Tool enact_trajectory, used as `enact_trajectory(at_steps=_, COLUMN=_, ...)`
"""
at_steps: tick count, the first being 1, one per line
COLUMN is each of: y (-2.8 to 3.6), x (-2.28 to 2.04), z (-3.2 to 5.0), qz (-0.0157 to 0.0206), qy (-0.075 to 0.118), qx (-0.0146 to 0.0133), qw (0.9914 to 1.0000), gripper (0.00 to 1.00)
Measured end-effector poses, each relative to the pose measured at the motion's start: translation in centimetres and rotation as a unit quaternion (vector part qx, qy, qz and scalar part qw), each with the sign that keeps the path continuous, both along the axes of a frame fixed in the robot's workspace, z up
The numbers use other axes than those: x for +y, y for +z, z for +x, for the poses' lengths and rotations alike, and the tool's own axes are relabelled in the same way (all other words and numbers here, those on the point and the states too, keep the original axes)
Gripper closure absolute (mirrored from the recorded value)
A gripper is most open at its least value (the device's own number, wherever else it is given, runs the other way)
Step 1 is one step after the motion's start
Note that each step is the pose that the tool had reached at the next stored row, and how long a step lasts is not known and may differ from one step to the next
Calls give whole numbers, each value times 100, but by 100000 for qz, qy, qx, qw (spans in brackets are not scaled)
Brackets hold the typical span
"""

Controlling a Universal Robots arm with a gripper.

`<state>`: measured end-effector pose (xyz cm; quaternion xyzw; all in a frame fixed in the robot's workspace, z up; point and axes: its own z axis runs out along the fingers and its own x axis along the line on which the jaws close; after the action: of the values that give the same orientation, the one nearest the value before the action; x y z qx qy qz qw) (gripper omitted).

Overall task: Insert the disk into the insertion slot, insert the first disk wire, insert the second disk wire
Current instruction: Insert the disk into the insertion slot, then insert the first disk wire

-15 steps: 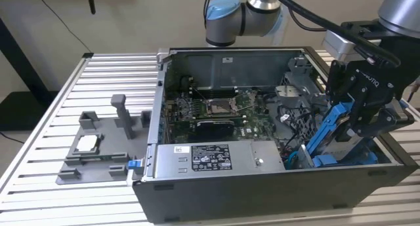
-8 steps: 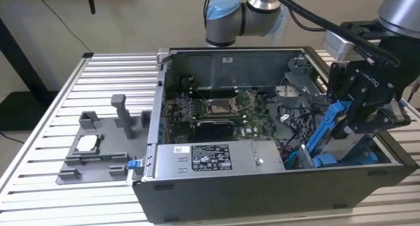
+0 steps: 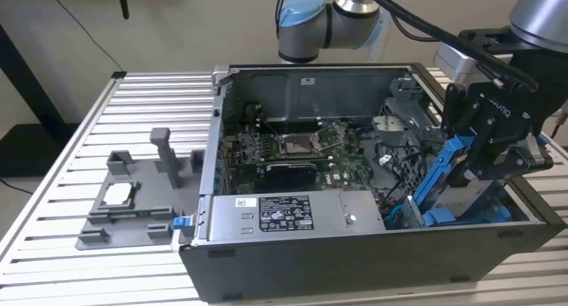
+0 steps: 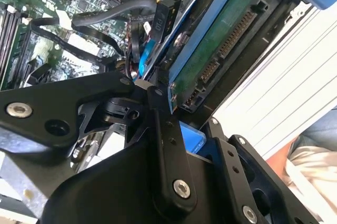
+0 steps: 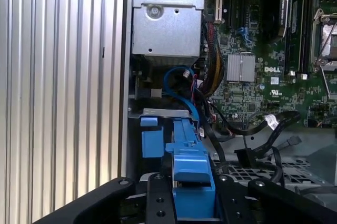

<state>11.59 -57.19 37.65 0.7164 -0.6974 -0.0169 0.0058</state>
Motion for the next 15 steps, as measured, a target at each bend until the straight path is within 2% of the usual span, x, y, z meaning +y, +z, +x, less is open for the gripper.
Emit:
enact_trajectory(at_steps=5, y=0, x=0, z=0, qz=93, qy=1, qx=-3, qw=100000, gripper=66)
enact_trajectory(at_steps=6, y=0, x=-1, z=0, qz=111, qy=-2, qx=-2, qw=100000, gripper=60)
enact_trajectory(at_steps=12, y=19, x=5, z=0, qz=82, qy=-14, qx=-2, qw=100000, gripper=60)
enact_trajectory(at_steps=15, y=51, x=9, z=0, qz=40, qy=-16, qx=-30, qw=100000, gripper=60)
